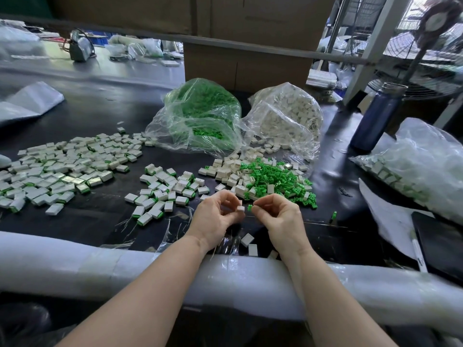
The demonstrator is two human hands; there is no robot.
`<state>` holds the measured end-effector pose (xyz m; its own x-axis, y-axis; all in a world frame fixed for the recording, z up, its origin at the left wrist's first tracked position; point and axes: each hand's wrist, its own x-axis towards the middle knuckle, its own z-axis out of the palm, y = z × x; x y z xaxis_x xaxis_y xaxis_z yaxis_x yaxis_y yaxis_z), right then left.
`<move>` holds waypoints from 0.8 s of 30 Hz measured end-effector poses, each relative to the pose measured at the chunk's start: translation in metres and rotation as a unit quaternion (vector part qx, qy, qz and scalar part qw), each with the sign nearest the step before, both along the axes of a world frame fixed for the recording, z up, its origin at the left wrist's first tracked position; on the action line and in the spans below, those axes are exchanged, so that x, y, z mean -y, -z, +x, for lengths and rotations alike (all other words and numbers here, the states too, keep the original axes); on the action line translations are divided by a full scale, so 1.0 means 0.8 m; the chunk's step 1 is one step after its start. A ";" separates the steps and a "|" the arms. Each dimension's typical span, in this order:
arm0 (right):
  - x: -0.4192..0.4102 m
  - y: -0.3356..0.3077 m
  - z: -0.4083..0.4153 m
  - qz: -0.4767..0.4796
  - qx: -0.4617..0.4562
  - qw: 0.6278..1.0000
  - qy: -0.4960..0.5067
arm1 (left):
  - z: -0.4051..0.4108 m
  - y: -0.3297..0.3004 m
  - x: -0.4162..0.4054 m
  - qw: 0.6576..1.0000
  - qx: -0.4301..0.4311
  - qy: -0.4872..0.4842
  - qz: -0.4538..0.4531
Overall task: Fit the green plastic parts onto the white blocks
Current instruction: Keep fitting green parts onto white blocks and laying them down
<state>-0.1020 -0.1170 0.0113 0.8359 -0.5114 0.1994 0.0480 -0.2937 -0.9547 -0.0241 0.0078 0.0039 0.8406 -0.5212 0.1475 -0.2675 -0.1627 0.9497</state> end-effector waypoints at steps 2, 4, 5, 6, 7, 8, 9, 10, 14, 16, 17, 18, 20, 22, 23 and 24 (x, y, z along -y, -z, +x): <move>0.000 0.000 0.000 0.004 -0.006 1.000 0.000 | -0.001 0.000 0.001 1.000 -0.013 0.006 -0.014; 0.001 0.000 0.000 -0.002 -0.007 1.000 0.000 | -0.001 0.000 0.001 0.999 -0.020 0.016 -0.025; 0.000 0.001 0.000 -0.004 -0.007 1.000 -0.001 | -0.001 0.000 0.001 0.999 -0.025 0.019 -0.033; 0.000 0.001 0.000 -0.004 -0.006 1.000 -0.003 | -0.001 0.000 0.001 0.998 -0.033 0.019 -0.044; 0.000 0.001 0.000 0.000 -0.006 1.000 -0.006 | -0.001 -0.001 0.000 0.997 -0.043 0.018 -0.058; 0.000 0.001 0.000 0.005 -0.007 1.000 -0.008 | -0.001 -0.002 0.000 0.996 -0.055 0.015 -0.071; 0.000 0.002 0.000 0.009 -0.008 1.000 -0.009 | 0.000 -0.002 0.000 0.995 -0.065 0.011 -0.081; 0.000 0.002 0.000 0.012 -0.008 1.000 -0.010 | 0.000 -0.002 -0.001 0.994 -0.072 0.008 -0.085; -0.001 0.002 0.000 0.020 -0.005 1.000 -0.017 | -0.001 -0.002 -0.001 0.993 -0.075 0.021 -0.087; -0.001 0.002 0.000 0.024 -0.005 0.999 -0.025 | -0.002 -0.002 -0.001 0.994 -0.069 0.034 -0.080; -0.001 0.002 -0.001 0.025 -0.004 0.999 -0.027 | -0.002 -0.002 -0.001 0.994 -0.067 0.034 -0.076; -0.001 0.002 -0.001 0.025 -0.002 0.999 -0.026 | -0.001 -0.002 -0.001 0.994 -0.069 0.031 -0.076; -0.001 0.001 -0.001 0.026 0.000 0.999 -0.023 | -0.001 -0.002 -0.001 0.992 -0.084 0.026 -0.087; -0.002 0.001 -0.001 0.021 -0.002 1.000 -0.023 | -0.001 -0.002 -0.001 0.991 -0.093 0.028 -0.094; -0.002 0.001 -0.001 0.018 -0.002 1.000 -0.023 | 0.000 -0.001 0.000 0.991 -0.093 0.031 -0.093; -0.003 0.001 0.000 0.017 -0.002 1.000 -0.022 | 0.000 -0.001 0.000 0.991 -0.091 0.037 -0.089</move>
<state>-0.1022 -0.1148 0.0102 0.8580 -0.4815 0.1788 0.0561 -0.2581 -0.9645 -0.0244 0.0077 0.0046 0.8227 -0.5609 0.0921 -0.0935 0.0263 0.9953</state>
